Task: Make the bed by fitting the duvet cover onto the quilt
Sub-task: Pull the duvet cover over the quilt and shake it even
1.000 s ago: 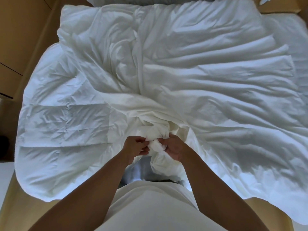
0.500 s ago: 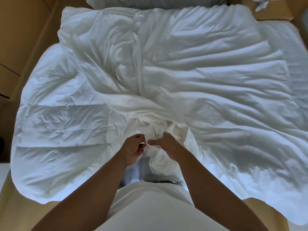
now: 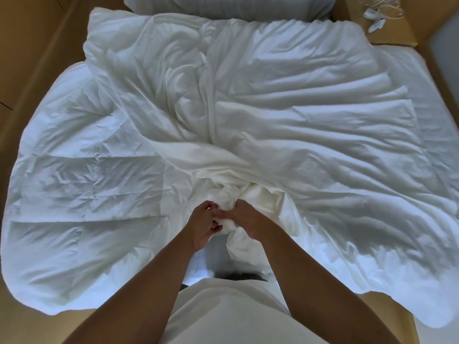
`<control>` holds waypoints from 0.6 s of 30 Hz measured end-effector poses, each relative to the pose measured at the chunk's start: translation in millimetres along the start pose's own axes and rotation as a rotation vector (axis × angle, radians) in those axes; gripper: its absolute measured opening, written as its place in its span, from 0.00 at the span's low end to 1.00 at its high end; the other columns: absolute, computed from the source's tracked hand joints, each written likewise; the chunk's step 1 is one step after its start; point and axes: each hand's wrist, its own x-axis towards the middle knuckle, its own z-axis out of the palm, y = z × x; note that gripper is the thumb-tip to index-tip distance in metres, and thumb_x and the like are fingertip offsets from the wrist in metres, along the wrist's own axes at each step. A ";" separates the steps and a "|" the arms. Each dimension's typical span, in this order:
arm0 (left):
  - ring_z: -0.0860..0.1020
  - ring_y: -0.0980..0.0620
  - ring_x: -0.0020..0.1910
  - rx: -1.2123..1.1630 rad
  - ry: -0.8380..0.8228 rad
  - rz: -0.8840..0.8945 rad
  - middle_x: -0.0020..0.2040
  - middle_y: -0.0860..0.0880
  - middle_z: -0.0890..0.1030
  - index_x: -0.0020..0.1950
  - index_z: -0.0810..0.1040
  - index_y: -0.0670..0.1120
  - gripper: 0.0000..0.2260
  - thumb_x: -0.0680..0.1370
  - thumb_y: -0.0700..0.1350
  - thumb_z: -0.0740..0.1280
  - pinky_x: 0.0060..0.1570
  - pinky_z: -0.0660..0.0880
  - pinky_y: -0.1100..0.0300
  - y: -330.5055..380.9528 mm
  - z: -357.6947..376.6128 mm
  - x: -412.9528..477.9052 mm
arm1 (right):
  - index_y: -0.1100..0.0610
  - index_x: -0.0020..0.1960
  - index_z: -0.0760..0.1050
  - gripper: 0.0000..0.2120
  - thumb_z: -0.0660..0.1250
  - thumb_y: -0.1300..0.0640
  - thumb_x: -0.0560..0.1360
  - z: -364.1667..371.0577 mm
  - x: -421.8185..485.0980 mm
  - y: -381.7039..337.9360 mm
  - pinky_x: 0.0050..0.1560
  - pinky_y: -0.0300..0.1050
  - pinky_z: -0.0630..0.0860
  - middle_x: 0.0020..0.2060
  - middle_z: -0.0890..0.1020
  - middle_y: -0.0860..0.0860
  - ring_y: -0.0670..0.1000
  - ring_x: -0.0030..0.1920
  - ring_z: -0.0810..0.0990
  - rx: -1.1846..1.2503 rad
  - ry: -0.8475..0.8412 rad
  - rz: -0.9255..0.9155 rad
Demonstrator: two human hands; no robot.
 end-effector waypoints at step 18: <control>0.78 0.40 0.60 0.332 0.589 -0.249 0.63 0.39 0.79 0.67 0.77 0.46 0.16 0.79 0.43 0.66 0.57 0.75 0.51 -40.5 -373.9 15.1 | 0.64 0.58 0.79 0.17 0.74 0.54 0.76 185.0 90.6 42.3 0.50 0.49 0.75 0.53 0.83 0.60 0.58 0.49 0.81 -0.387 0.493 0.209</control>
